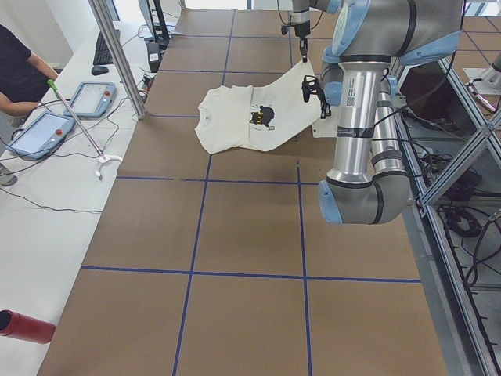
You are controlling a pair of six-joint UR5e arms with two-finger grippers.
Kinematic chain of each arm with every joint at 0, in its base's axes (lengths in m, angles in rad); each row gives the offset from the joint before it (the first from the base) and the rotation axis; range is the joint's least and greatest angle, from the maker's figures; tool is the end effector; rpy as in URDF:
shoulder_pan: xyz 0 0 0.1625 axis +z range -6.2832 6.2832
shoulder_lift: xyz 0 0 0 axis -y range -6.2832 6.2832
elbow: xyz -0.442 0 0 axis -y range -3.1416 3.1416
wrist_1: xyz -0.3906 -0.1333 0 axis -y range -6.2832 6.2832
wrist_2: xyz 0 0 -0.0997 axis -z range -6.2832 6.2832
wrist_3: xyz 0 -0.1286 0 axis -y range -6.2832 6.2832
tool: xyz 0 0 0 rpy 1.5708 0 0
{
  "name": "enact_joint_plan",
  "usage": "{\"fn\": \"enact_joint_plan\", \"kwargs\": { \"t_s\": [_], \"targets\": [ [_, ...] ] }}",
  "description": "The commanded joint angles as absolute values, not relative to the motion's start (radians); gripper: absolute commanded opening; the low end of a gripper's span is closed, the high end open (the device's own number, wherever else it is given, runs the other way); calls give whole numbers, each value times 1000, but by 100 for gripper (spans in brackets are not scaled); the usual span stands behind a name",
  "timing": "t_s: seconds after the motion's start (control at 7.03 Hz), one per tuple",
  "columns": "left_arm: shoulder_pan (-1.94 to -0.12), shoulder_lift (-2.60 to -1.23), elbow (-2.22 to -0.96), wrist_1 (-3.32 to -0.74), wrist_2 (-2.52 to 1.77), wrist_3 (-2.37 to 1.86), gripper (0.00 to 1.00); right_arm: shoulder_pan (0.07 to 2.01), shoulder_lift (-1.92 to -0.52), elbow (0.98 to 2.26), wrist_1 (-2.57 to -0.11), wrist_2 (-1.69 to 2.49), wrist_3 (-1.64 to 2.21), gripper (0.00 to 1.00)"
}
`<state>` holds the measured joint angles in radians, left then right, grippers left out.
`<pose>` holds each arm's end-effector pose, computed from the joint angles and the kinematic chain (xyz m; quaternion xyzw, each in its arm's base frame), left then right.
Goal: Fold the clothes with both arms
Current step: 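Grasp the hem with both grippers and fold it toward the collar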
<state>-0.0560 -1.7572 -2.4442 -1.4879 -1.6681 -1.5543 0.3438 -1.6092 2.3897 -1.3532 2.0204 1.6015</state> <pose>0.4274 -0.1450 0.2451 -0.0259 0.4700 0.0054 0.8823 -0.3617 -0.2117 0.3083 -0.1206 -0.4914 0.0545 0.8608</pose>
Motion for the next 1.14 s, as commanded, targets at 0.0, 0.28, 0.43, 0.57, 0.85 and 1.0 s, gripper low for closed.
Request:
{"fn": "enact_joint_plan", "kwargs": {
  "t_s": [0.0, 0.28, 0.43, 0.57, 0.85, 1.0],
  "targets": [
    [-192, -1782, -2431, -1488, -1686, -1426, 0, 559, -1551, 2302, -1351, 2119, 1443, 0],
    [-378, -1900, -2299, -1488, -1781, -1331, 0, 682, -1426, 2161, -1351, 2146, 1413, 0],
    [-459, -1949, -2213, -1491, -1793, -1303, 0, 730, -1363, 2088, -1351, 2146, 1390, 0],
    [-532, -1969, -2165, -1493, -1793, -1251, 0, 767, -1301, 2016, -1353, 2143, 1361, 0],
    [-621, -1977, -2114, -1499, -1798, -1171, 0, 823, -1197, 1883, -1353, 2144, 1315, 0],
    [-623, -2015, -2038, -1541, -1798, -1172, 0, 845, -1171, 1828, -1353, 2143, 1284, 0]
  ]
}}
